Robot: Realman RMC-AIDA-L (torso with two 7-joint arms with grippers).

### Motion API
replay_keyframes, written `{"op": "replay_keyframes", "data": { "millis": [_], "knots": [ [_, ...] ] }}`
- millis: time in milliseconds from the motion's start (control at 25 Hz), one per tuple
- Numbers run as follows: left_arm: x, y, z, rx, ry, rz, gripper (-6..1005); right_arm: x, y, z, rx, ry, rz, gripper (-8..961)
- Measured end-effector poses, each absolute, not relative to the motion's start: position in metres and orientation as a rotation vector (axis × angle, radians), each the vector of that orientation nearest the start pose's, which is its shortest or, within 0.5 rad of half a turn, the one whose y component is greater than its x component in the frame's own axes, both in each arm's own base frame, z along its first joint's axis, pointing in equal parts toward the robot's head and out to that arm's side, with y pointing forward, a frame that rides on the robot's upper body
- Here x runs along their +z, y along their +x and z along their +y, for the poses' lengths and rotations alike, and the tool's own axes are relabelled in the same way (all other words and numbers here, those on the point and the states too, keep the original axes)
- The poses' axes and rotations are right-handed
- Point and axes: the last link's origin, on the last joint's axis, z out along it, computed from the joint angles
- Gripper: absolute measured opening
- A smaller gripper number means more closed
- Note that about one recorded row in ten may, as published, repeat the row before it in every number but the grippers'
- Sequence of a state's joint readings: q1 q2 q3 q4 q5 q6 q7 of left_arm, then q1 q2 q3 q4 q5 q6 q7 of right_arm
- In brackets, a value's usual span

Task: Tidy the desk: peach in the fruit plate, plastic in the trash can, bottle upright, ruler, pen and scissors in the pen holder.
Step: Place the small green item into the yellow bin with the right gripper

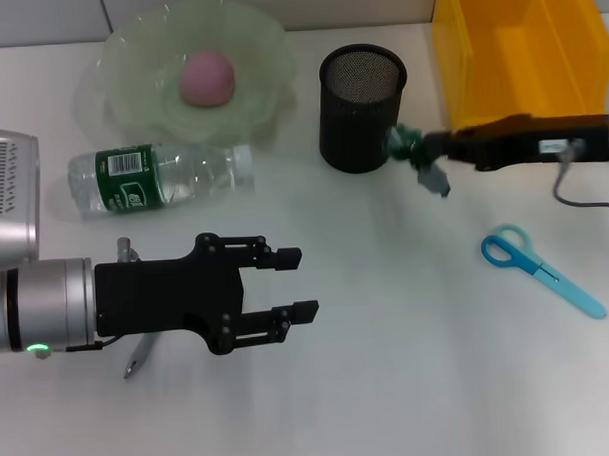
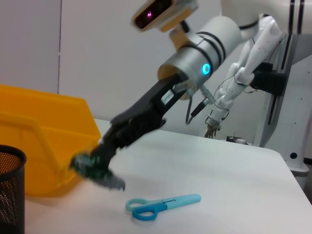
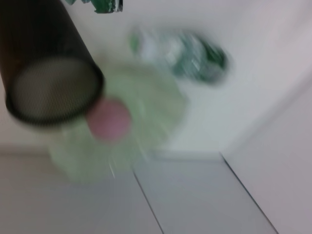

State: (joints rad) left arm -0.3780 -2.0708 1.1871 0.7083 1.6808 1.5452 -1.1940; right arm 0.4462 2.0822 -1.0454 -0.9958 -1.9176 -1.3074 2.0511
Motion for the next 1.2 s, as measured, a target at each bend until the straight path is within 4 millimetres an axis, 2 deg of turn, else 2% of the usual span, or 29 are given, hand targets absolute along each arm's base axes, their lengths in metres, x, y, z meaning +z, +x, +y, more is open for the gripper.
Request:
{"op": "replay_keyframes", "data": {
  "millis": [40, 120, 160, 200, 280, 360, 400, 440, 680, 840, 1200],
  "knots": [
    [-0.040, -0.250, 0.282, -0.747, -2.926, -0.298, 590, 0.018, 0.239, 0.347, 0.709, -2.505, 1.020, 4],
    [-0.041, -0.250, 0.282, -0.748, -2.926, -0.301, 590, 0.021, 0.243, 0.341, 0.767, -2.492, 0.985, 6],
    [-0.042, -0.250, 0.282, -0.750, -2.927, -0.304, 590, 0.027, 0.249, 0.328, 0.897, -2.455, 0.890, 7],
    [-0.042, -0.250, 0.282, -0.750, -2.927, -0.304, 590, 0.027, 0.249, 0.328, 0.897, -2.455, 0.890, 8],
    [-0.042, -0.250, 0.282, -0.747, -2.924, -0.306, 590, 0.035, 0.255, 0.318, 1.022, -2.388, 0.808, 10],
    [-0.042, -0.251, 0.283, -0.742, -2.920, -0.307, 590, 0.047, 0.269, 0.309, 1.174, -2.237, 0.747, 12],
    [-0.042, -0.251, 0.283, -0.742, -2.920, -0.307, 590, 0.047, 0.269, 0.309, 1.174, -2.237, 0.747, 13],
    [-0.042, -0.251, 0.283, -0.742, -2.919, -0.307, 590, 0.055, 0.279, 0.305, 1.221, -2.154, 0.739, 14],
    [-0.042, -0.251, 0.284, -0.743, -2.918, -0.307, 590, 0.074, 0.298, 0.302, 1.263, -1.982, 0.715, 20],
    [-0.043, -0.251, 0.283, -0.744, -2.918, -0.311, 590, 0.087, 0.315, 0.310, 1.246, -1.839, 0.767, 24],
    [-0.043, -0.252, 0.283, -0.748, -2.915, -0.322, 591, 0.089, 0.330, 0.331, 1.141, -1.723, 0.862, 33]
  ]
}}
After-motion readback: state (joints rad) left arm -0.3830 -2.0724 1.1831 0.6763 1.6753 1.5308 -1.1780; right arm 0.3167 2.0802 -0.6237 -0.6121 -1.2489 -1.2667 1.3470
